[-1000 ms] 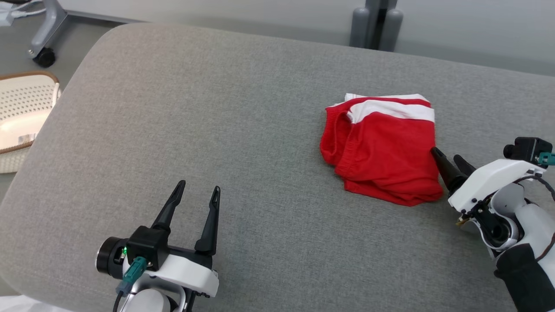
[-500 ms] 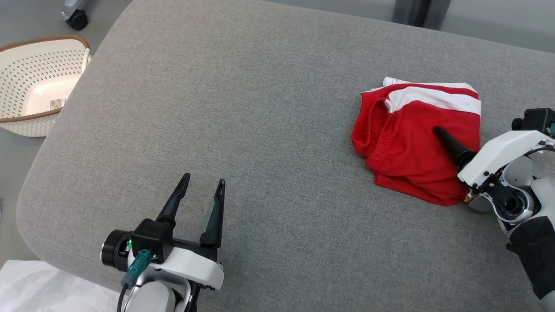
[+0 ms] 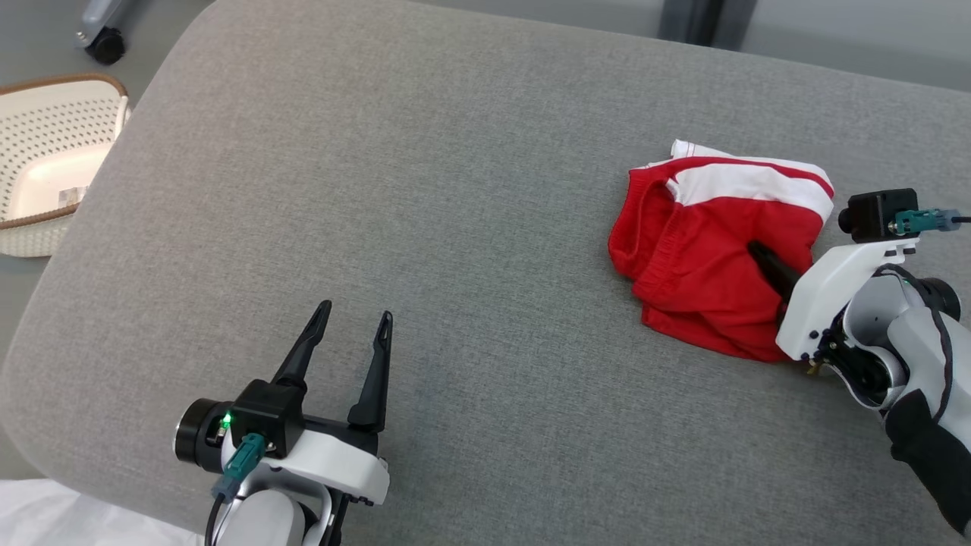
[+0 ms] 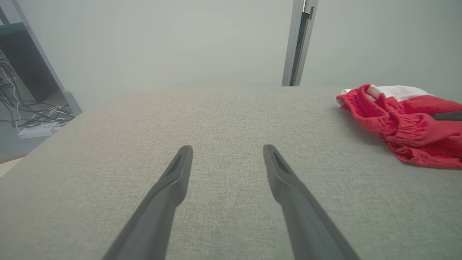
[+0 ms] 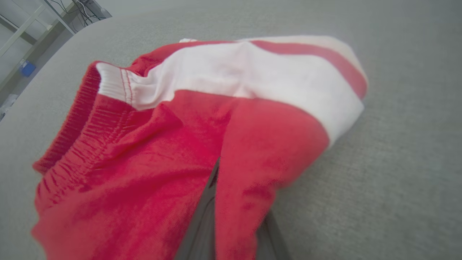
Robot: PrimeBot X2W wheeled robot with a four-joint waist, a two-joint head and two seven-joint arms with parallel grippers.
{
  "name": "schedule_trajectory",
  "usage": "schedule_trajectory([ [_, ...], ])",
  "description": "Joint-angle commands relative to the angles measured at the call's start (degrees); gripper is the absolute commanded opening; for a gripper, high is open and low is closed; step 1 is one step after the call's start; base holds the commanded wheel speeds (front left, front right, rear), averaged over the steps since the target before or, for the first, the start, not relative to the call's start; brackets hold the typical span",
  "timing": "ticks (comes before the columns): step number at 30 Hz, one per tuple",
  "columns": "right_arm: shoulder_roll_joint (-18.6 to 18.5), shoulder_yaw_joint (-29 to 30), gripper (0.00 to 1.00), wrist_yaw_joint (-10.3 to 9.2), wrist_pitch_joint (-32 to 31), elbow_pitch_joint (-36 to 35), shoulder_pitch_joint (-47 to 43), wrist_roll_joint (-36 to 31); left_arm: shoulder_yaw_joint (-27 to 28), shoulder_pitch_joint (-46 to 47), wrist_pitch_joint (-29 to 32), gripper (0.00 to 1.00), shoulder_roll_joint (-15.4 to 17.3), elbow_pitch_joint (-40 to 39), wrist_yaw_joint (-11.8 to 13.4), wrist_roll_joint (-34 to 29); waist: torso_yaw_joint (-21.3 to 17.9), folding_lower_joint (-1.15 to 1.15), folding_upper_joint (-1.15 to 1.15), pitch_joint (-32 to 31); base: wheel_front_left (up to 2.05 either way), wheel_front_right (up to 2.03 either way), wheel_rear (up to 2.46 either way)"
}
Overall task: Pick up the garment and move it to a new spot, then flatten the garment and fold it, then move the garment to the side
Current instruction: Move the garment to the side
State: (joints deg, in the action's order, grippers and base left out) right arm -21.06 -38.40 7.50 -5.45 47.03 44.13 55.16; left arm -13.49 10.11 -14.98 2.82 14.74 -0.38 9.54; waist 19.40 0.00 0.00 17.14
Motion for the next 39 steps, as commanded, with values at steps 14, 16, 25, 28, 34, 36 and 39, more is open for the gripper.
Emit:
schedule_trajectory([
  [14, -17.03, -14.78, 0.00, -0.01, -1.25, -8.85, 6.07, -8.30, -0.17, 0.39, -0.20, 1.00, 0.21, -0.28, 0.65, 1.57, -8.26, 0.00, 0.00, -3.63, 0.00, 0.00, 0.00],
  [16, -19.67, -14.69, 0.00, -0.01, -2.66, -10.54, 6.38, -7.80, 0.11, -0.03, -0.20, 1.00, 0.24, -0.33, 0.90, 1.52, -9.13, 0.00, 0.00, -3.90, 0.00, 0.00, 0.00],
  [25, -30.59, -10.45, 0.00, -0.01, -7.75, -15.93, 3.36, -5.60, 0.95, -1.42, -0.20, 1.00, 0.21, -0.03, 0.86, 1.61, -11.15, 0.00, 0.00, -5.02, 0.00, 0.00, 0.00],
  [28, -32.61, -7.80, 0.00, 0.00, -8.58, -15.60, 0.91, -4.49, 1.33, -1.46, -0.20, 1.00, 0.23, -0.02, 0.55, 1.34, -11.42, 0.00, 0.00, -5.08, 0.00, 0.00, 0.00],
  [34, -34.09, -3.43, 0.00, 0.00, -8.30, -12.20, -3.48, -6.80, 2.15, -1.22, -0.20, 1.00, 0.20, -0.04, -0.14, 0.30, -11.72, 0.00, 0.00, -3.77, 0.00, 0.00, 0.00],
  [36, -33.96, -2.85, 0.00, -0.01, -8.06, -11.32, -3.93, -7.45, 2.24, -1.08, -0.20, 1.00, 0.21, 0.00, -0.28, 0.02, -11.71, 0.00, 0.00, -3.44, 0.00, 0.00, 0.00],
  [39, -33.32, -0.92, 0.00, -0.01, -7.57, -8.59, -5.02, -9.97, 2.63, -0.65, -0.20, 1.00, 0.23, -0.02, -0.68, -0.52, -11.68, 0.00, 0.00, -2.36, 0.00, 0.00, 0.00],
])
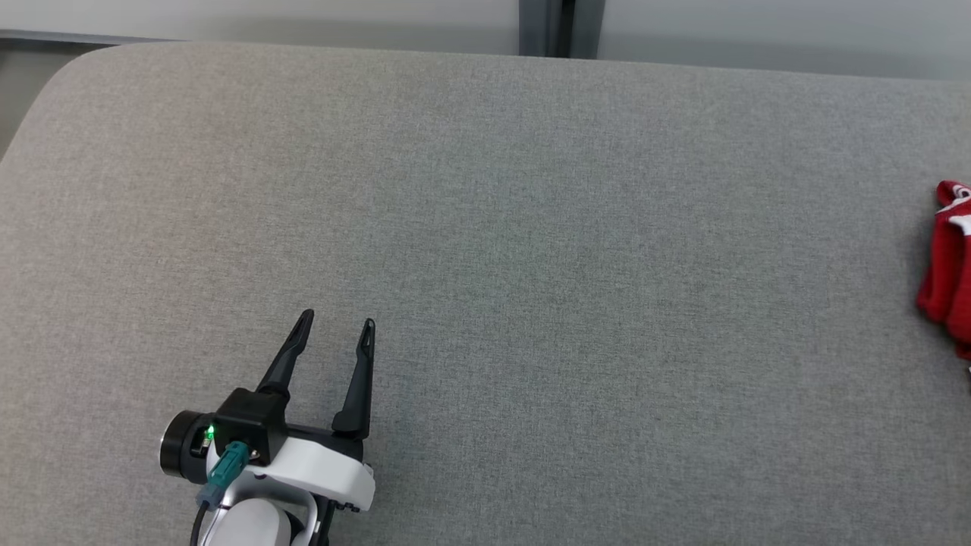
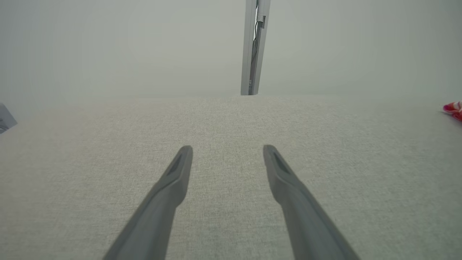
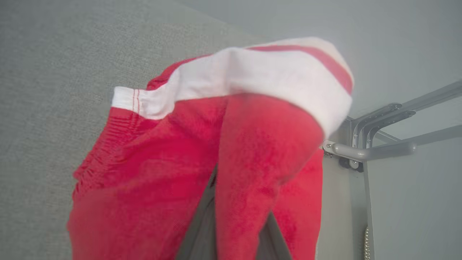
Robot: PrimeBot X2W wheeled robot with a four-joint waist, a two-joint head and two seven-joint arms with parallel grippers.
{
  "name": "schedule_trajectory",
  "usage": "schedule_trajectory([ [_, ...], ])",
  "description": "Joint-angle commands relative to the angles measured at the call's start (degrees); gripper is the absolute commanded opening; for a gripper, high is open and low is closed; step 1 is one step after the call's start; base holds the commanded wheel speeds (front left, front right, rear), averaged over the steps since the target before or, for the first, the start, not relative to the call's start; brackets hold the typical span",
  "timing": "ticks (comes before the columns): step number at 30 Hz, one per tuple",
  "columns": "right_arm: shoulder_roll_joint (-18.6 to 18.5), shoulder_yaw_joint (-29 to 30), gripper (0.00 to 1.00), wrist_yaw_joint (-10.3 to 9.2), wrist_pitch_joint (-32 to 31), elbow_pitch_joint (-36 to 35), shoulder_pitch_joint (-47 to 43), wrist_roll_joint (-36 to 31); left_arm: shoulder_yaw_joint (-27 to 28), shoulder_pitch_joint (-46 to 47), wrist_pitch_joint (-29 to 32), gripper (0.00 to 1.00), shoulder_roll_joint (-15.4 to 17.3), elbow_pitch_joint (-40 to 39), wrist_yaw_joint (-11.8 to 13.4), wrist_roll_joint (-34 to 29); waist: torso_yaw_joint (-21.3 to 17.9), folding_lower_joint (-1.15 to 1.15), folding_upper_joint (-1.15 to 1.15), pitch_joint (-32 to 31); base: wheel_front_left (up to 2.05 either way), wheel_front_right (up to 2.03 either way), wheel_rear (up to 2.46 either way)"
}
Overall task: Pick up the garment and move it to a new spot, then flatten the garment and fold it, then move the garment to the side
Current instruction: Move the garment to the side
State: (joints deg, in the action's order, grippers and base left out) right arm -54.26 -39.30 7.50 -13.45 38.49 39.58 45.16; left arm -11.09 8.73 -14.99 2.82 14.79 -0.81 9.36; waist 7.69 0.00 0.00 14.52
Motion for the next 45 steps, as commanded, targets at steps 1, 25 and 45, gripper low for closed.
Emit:
schedule_trajectory([
  [1, -0.16, 0.51, 0.00, -0.01, 0.54, 0.98, -0.51, -1.39, 0.36, 0.87, -0.18, 1.00, 0.20, -0.08, -0.37, -0.45, 0.02, 0.00, 0.00, 0.63, 0.00, 0.00, 0.00],
  [25, 7.96, 11.90, 1.00, 0.08, 2.23, 14.93, 3.17, -28.33, 2.42, 5.01, -0.18, 1.00, 0.21, 0.02, -2.93, -0.98, 0.81, 0.00, 0.00, 10.29, 0.00, 0.00, 0.00],
  [45, 7.54, 10.49, 1.00, -0.01, -3.95, 8.48, 6.23, -37.36, 1.43, 2.00, -0.18, 1.00, 0.22, 0.73, -1.08, 2.69, -0.49, 0.00, 0.00, 0.53, 0.00, 0.00, 0.00],
])
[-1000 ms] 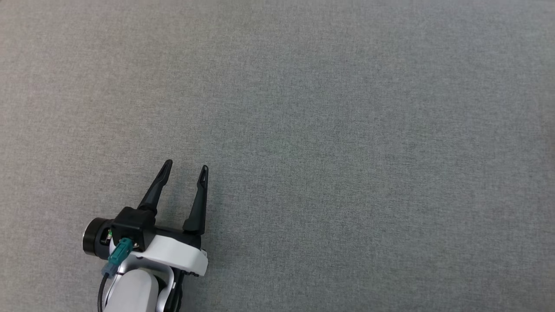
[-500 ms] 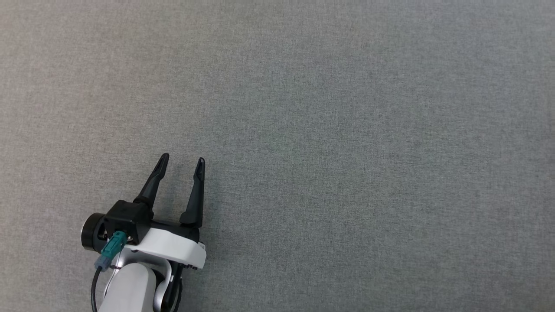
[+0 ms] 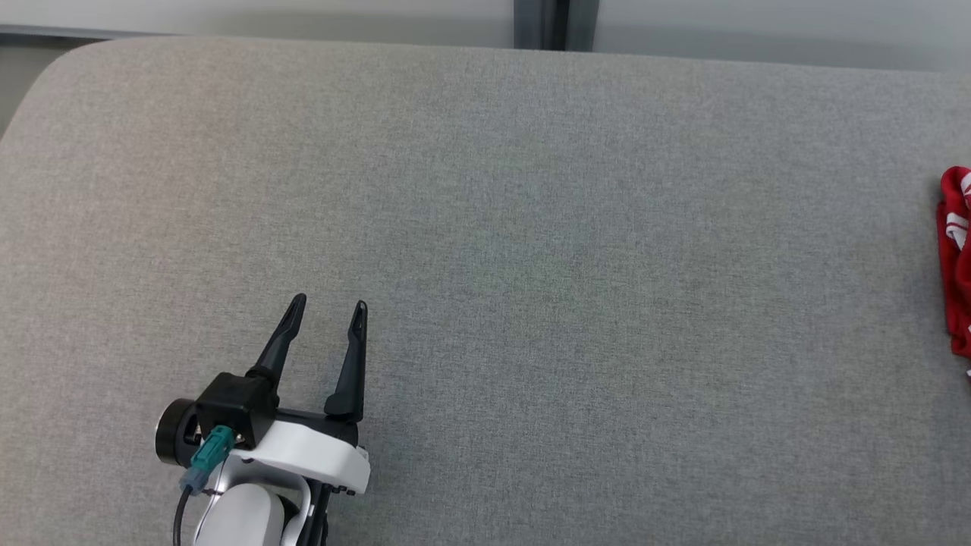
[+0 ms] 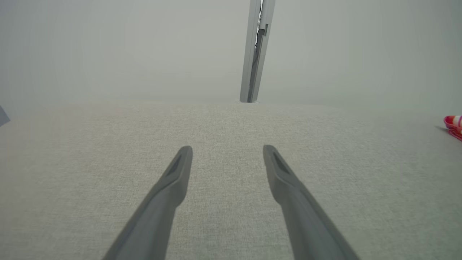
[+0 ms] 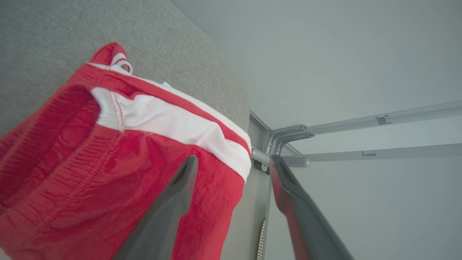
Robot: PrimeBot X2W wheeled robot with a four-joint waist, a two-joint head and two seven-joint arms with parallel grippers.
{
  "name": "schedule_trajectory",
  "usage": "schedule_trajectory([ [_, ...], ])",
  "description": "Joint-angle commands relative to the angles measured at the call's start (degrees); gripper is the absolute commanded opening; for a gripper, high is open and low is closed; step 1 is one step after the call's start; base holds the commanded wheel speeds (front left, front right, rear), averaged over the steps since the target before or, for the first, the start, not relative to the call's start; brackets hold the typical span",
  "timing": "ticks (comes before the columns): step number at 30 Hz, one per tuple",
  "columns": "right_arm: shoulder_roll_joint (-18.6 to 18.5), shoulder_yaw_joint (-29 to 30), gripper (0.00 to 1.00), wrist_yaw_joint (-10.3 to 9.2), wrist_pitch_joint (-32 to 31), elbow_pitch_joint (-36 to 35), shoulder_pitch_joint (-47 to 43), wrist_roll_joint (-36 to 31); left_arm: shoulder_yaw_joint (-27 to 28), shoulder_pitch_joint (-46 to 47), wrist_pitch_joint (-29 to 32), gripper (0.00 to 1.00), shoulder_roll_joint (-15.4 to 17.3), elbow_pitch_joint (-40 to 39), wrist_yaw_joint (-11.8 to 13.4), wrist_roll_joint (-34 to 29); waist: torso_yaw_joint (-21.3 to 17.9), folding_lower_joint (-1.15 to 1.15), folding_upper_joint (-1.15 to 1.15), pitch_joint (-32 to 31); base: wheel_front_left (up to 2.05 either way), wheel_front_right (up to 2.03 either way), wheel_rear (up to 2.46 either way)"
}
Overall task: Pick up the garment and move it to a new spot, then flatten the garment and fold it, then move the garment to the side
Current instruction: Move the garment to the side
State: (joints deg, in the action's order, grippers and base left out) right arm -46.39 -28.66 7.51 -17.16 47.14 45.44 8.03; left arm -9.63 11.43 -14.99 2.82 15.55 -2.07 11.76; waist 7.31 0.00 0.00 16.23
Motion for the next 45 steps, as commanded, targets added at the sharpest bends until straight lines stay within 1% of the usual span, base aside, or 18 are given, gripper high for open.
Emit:
schedule_trajectory([
  [1, -0.35, -0.53, 1.00, -0.02, -0.72, -0.94, 0.48, -0.27, -0.21, -0.89, -0.18, 1.00, 0.25, -0.06, 0.42, 0.43, -0.09, 0.00, 0.00, -1.85, 0.00, 0.00, 0.00],
  [4, -0.79, -1.35, 1.00, -0.03, -1.51, -3.26, 0.66, -0.16, -0.65, -1.72, -0.18, 1.00, 0.22, -0.13, 1.05, 1.07, -0.07, 0.00, 0.00, -3.83, 0.00, 0.00, 0.00],
  [7, -0.60, -1.95, 1.00, -0.02, -0.67, -5.84, 0.87, -0.08, -0.59, -2.64, -0.18, 1.00, 0.22, -0.44, 1.46, 1.43, 0.02, 0.00, 0.00, -5.66, 0.00, 0.00, 0.00],
  [10, 1.86, -1.90, 1.00, -0.02, 1.70, -9.01, -0.19, 1.67, 0.07, -3.54, -0.18, 1.00, 0.23, -0.78, 1.79, 1.24, -0.31, 0.00, 0.00, -7.53, 0.00, 0.00, 0.00],
  [13, 4.66, -1.93, 1.00, -0.03, 6.14, -11.97, -1.33, 4.06, 1.05, -4.69, -0.19, 1.00, 0.22, -1.07, 1.78, 0.59, -0.88, 0.00, 0.00, -9.68, 0.00, 0.00, 0.00],
  [14, 6.99, -1.46, 1.00, -0.03, 9.57, -13.34, -2.08, 5.26, 2.08, -5.44, -0.18, 1.00, 0.22, -1.31, 1.87, 0.17, -1.21, 0.00, 0.00, -11.06, 0.00, 0.00, 0.00],
  [17, 11.83, 0.80, 1.00, -0.02, 15.12, -15.01, -4.24, 8.18, 3.78, -6.38, -0.18, 1.00, 0.22, -2.01, 1.88, -0.54, -1.83, 0.00, 0.00, -12.85, 0.00, 0.00, 0.00],
  [20, 16.71, 5.12, 1.00, -0.02, 20.74, -16.17, -7.54, 13.18, 4.87, -7.50, -0.18, 1.00, 0.21, -2.59, 1.53, -0.91, -2.19, 0.00, 0.00, -14.72, 0.00, 0.00, 0.00],
  [24, 22.07, 8.98, 1.00, -0.01, 27.89, -17.71, -13.42, 13.71, 5.77, -8.77, -0.18, 1.00, 0.21, -3.14, 1.52, -0.27, -2.31, 0.00, 0.00, -16.64, 0.00, 0.00, 0.00],
  [26, 24.86, 11.69, 1.00, -0.01, 30.26, -18.45, -16.22, 13.37, 5.85, -9.07, -0.18, 1.00, 0.22, -3.60, 1.34, -0.29, -2.42, 0.00, 0.00, -17.03, 0.00, 0.00, 0.00],
  [28, 28.95, 15.62, 1.00, -0.02, 31.59, -19.72, -19.74, 15.27, 5.50, -9.59, -0.18, 1.00, 0.17, -4.09, 0.82, -0.71, -2.43, 0.00, 0.00, -17.33, 0.00, 0.00, 0.00],
  [29, 30.70, 17.99, 1.00, -0.02, 32.01, -20.22, -21.41, 15.28, 5.53, -9.85, -0.18, 1.00, 0.24, -4.64, 0.97, -0.75, -2.43, 0.00, 0.00, -17.45, 0.00, 0.00, 0.00],
  [32, 35.08, 21.67, 1.00, -0.01, 32.44, -23.01, -26.21, 12.66, 4.96, -10.67, -0.18, 1.00, 0.20, -5.31, 1.55, 0.26, -2.71, 0.00, 0.00, -17.57, 0.00, 0.00, 0.00],
  [34, 37.16, 24.71, 1.00, -0.01, 32.38, -25.28, -29.37, 9.52, 4.64, -11.12, -0.18, 1.00, 0.23, -5.30, 1.86, 0.90, -2.94, 0.00, 0.00, -17.59, 0.00, 0.00, 0.00],
  [37, 40.84, 26.98, 1.00, 0.00, 32.36, -27.56, -33.22, 6.77, 5.03, -12.26, -0.18, 1.00, 0.23, -4.69, 2.59, 2.82, -3.64, 0.00, 0.00, -17.63, 0.00, 0.00, 0.00],
  [39, 41.76, 27.15, 1.00, 0.00, 32.37, -27.31, -34.93, 5.55, 5.47, -12.80, -0.18, 1.00, 0.20, -4.11, 2.35, 3.74, -4.05, 0.00, 0.00, -17.59, 0.00, 0.00, 0.00],
  [43, 42.67, 26.39, 1.00, 0.00, 32.38, -26.94, -36.61, 3.05, 5.43, -13.42, -0.18, 1.00, 0.27, -3.27, 1.52, 2.89, -4.08, 0.00, 0.00, -17.67, 0.00, 0.00, 0.00],
  [45, 43.02, 26.84, 1.00, 0.00, 32.38, -27.11, -37.72, 1.47, 5.79, -13.77, -0.18, 1.00, 0.23, -3.11, 1.97, 3.15, -3.95, 0.00, 0.00, -17.76, 0.00, 0.00, 0.00],
])
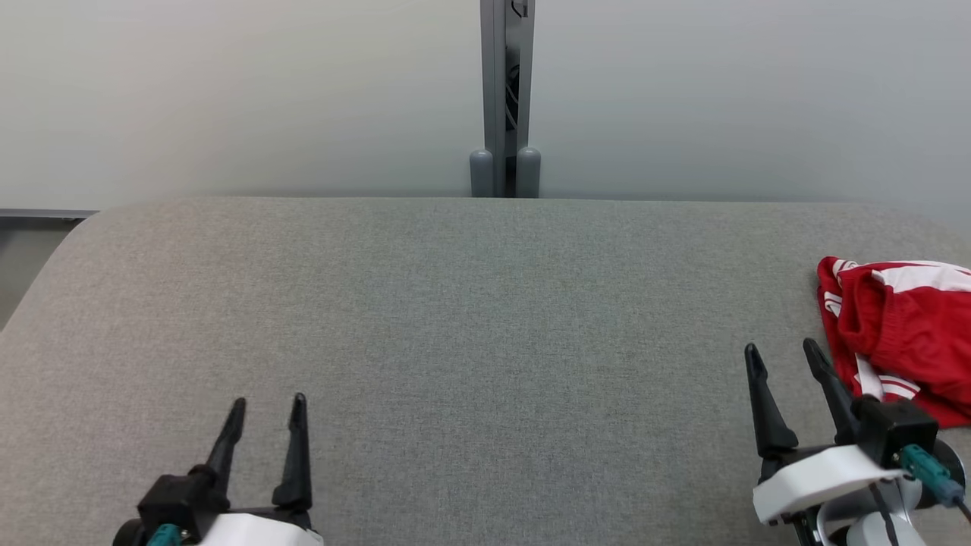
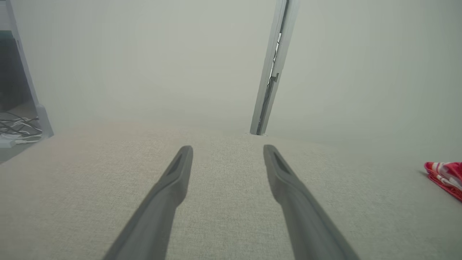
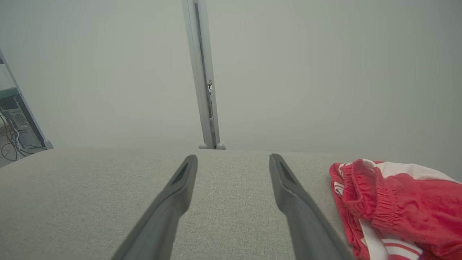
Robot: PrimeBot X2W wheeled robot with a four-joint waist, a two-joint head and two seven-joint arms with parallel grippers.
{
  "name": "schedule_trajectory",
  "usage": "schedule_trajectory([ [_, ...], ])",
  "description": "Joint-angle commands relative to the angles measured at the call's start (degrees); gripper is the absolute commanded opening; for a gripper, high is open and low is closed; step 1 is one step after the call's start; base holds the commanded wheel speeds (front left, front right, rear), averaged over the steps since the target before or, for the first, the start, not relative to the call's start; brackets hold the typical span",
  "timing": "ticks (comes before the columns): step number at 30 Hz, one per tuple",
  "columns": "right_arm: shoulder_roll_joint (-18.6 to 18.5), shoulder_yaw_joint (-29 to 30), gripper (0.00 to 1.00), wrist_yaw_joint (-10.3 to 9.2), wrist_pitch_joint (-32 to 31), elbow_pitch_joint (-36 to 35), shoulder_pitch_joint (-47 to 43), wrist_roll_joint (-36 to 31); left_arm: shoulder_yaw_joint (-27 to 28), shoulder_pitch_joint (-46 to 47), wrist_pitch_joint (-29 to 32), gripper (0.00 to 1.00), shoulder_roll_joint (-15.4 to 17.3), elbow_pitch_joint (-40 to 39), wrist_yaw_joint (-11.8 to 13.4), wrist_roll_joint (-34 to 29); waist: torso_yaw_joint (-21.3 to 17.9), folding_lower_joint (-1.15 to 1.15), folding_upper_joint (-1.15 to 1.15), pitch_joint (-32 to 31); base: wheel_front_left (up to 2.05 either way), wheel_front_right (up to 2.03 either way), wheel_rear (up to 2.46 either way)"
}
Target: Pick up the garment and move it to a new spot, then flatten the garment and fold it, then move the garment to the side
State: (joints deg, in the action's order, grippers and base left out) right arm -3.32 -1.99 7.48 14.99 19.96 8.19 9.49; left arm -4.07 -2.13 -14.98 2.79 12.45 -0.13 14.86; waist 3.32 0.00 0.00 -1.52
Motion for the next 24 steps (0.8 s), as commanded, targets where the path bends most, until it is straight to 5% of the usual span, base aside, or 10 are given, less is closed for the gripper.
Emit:
schedule_trajectory([
  [1, 0.09, 0.50, 1.00, 0.03, 0.24, 0.00, -1.00, -0.86, 0.72, -0.27, -0.20, 1.00, 0.30, -0.65, 0.63, 0.61, 0.14, 0.00, 0.00, -0.03, 0.00, 0.00, 0.00],
  [11, 0.25, 0.25, 1.00, 0.02, 0.25, 0.61, -3.12, -7.74, -1.20, -0.86, -0.20, 1.00, 0.28, -0.90, 0.14, -2.54, 0.62, 0.00, 0.00, -0.23, 0.00, 0.00, 0.00],
  [24, 0.25, 0.81, 1.00, 0.02, 0.25, 0.43, -2.79, -7.03, 1.43, -1.85, -0.20, 1.00, 0.25, -1.52, -1.89, -0.23, 0.56, 0.00, 0.00, -0.07, 0.00, 0.00, 0.00],
])
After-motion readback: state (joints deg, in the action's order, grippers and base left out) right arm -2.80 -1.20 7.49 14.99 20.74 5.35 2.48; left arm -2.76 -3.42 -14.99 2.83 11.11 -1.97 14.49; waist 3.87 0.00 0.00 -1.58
